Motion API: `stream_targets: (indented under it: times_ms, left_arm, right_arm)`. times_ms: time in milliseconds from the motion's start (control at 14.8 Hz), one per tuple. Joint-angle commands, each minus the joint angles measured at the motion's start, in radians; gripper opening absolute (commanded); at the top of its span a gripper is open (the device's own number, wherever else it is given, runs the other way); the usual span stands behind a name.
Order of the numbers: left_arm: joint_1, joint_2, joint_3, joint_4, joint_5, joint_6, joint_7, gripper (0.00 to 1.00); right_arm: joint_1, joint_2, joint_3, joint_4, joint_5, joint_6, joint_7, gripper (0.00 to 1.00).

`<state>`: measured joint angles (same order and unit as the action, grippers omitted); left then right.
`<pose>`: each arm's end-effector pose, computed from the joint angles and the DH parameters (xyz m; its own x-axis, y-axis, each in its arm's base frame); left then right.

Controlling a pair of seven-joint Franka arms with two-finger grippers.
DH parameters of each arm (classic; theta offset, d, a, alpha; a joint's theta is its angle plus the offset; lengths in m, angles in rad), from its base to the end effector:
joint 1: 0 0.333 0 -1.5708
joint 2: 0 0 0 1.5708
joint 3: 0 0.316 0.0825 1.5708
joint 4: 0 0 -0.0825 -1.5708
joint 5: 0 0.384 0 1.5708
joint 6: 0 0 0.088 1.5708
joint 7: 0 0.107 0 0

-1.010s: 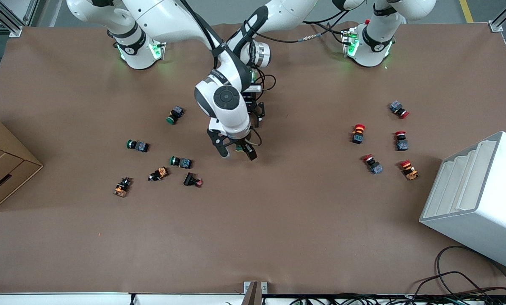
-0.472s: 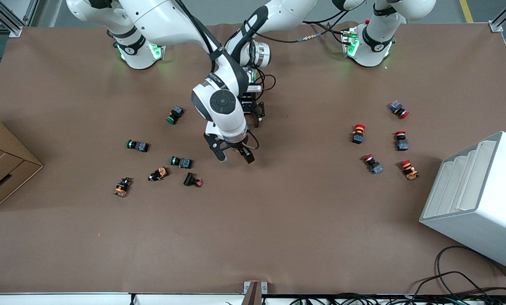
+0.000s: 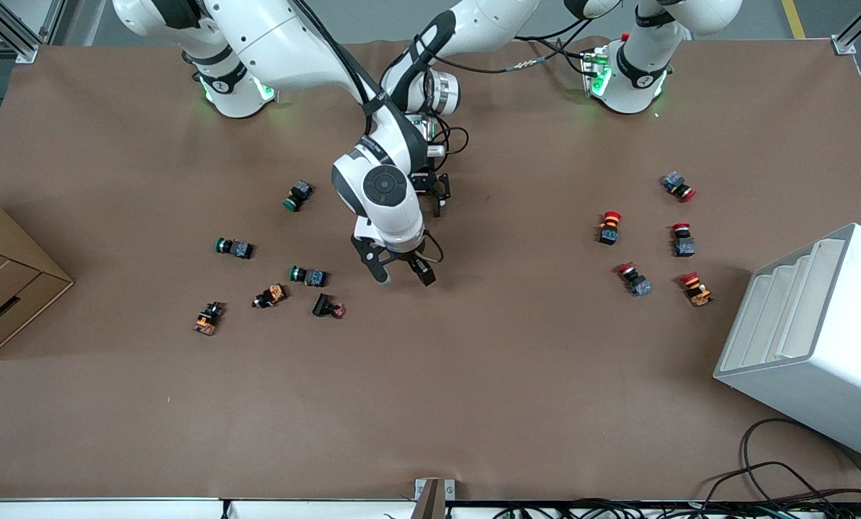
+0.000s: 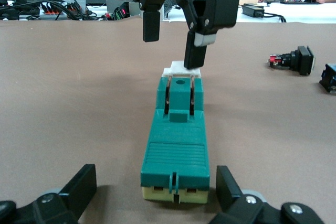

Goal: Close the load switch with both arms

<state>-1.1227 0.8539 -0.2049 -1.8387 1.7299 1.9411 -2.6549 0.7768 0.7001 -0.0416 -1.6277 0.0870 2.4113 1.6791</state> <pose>0.2086 -0.5614 0.0633 0.3971 0.0296 0.9173 0.0013 -0.9995 0.0317 0.5157 0.4721 0.2188 0.5451 -0.8371 -0.0453 -0.8373 -0.5410 -0.0791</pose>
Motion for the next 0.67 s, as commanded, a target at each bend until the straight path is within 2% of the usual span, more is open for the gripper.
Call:
stream_targets:
  times_ms: [0,337,606]
  left_arm:
    - [0.0,0.042,-0.001,0.059,0.016,0.027,-0.031,0.99]
    - [0.0,0.04,-0.004,0.061,0.002,0.027,-0.037,0.99]
    - [-0.002,0.033,-0.005,0.061,-0.046,0.027,-0.002,0.99]
  right_arm:
    - [-0.014,0.03,0.008,0.037,-0.01,0.008,-0.009,1.0]
    - [-0.066,0.021,0.009,0.095,-0.003,-0.02,-0.059,1.0]
    - [-0.132,0.007,0.009,0.178,0.0,-0.177,-0.194,1.0]
